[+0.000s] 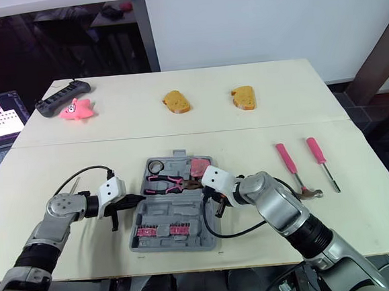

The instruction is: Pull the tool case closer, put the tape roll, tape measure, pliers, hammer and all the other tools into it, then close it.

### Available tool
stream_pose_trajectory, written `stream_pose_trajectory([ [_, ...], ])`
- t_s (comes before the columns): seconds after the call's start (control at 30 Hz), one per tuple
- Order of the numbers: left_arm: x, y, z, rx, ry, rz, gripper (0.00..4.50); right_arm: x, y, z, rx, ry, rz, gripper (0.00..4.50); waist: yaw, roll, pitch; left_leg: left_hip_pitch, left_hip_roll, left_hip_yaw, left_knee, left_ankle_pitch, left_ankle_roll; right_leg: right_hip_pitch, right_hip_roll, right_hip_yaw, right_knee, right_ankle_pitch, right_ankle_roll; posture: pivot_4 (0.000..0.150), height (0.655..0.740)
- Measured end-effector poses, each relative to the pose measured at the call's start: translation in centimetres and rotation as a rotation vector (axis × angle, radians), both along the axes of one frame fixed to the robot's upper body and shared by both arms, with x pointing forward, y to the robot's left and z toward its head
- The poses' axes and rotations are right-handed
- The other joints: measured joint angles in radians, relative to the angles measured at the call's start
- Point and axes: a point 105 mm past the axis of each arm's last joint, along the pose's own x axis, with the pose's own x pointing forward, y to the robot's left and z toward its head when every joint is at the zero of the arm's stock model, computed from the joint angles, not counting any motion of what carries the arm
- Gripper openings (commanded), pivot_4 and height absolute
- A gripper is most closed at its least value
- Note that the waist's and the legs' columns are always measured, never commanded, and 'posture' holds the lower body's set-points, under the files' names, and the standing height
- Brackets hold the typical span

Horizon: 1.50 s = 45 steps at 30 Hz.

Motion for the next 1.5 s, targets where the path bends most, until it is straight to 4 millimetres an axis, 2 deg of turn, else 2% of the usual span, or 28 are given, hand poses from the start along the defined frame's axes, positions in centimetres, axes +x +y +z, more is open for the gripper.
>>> stream_pose_trajectory([
  [0.83, -0.5, 0.4, -0.2, 0.006, 0.012, -0.004, 0.05, 0.0, 0.2, 0.0, 0.001, -0.007, 0.001, 0.00, -0.002, 0.000, 0.000, 0.001, 0.000, 0.000, -0.001, 0.000, 0.000, 0.000, 0.000, 0.000, -0.001, 0.000, 0.000, 0.150, 0.7400],
  [1.03, -0.4, 1.0, 0.0, -0.008, 0.030, 0.018, 0.05, -0.5, -0.5, 0.0, 0.034, -0.031, 0.018, 0.00, -0.004, 0.000, 0.000, 0.000, 0.000, 0.000, -0.003, 0.000, 0.000, -0.001, 0.000, 0.000, -0.001, 0.000, 0.000, 0.150, 0.7400],
  [1.17, -1.1, 3.7, 0.6, 0.028, 0.045, 0.070, 0.05, -1.5, -3.0, 0.3, 0.033, -0.044, 0.027, 0.00, -0.016, -0.001, 0.001, 0.000, 0.000, 0.000, -0.007, 0.000, 0.000, -0.004, 0.000, 0.000, -0.001, 0.000, 0.000, 0.150, 0.7400],
  [1.3, -2.6, 7.1, 2.0, 0.062, 0.066, 0.118, 0.05, -1.4, -6.1, 2.6, 0.049, -0.123, 0.001, 0.00, -0.023, -0.003, 0.004, -0.002, 0.000, 0.000, -0.007, 0.000, 0.000, -0.004, 0.000, 0.000, -0.002, 0.000, 0.000, 0.150, 0.7400],
  [1.4, -3.8, 8.5, 3.8, 0.037, 0.068, 0.128, 0.95, -1.1, -8.2, 4.5, 0.066, -0.202, -0.015, 0.93, -0.022, -0.004, 0.005, -0.002, 0.000, 0.001, -0.007, 0.000, 0.000, -0.004, 0.000, 0.000, -0.003, -0.001, -0.001, 0.150, 0.7400],
  [1.47, -5.1, 9.1, 5.1, -0.005, 0.089, 0.134, 1.97, -1.8, -9.7, 5.3, 0.112, -0.220, -0.020, 1.89, -0.021, -0.006, 0.007, -0.002, 0.001, 0.001, -0.008, 0.000, 0.000, -0.005, -0.001, 0.000, -0.003, -0.003, -0.002, 0.150, 0.7400],
  [1.5, -6.0, 10.1, 5.5, -0.016, 0.111, 0.162, 2.48, -2.4, -10.6, 5.8, 0.145, -0.217, -0.029, 2.43, -0.021, -0.007, 0.008, -0.003, 0.001, 0.001, -0.009, 0.000, 0.000, -0.005, -0.001, 0.000, -0.003, -0.003, -0.002, 0.150, 0.7400],
])
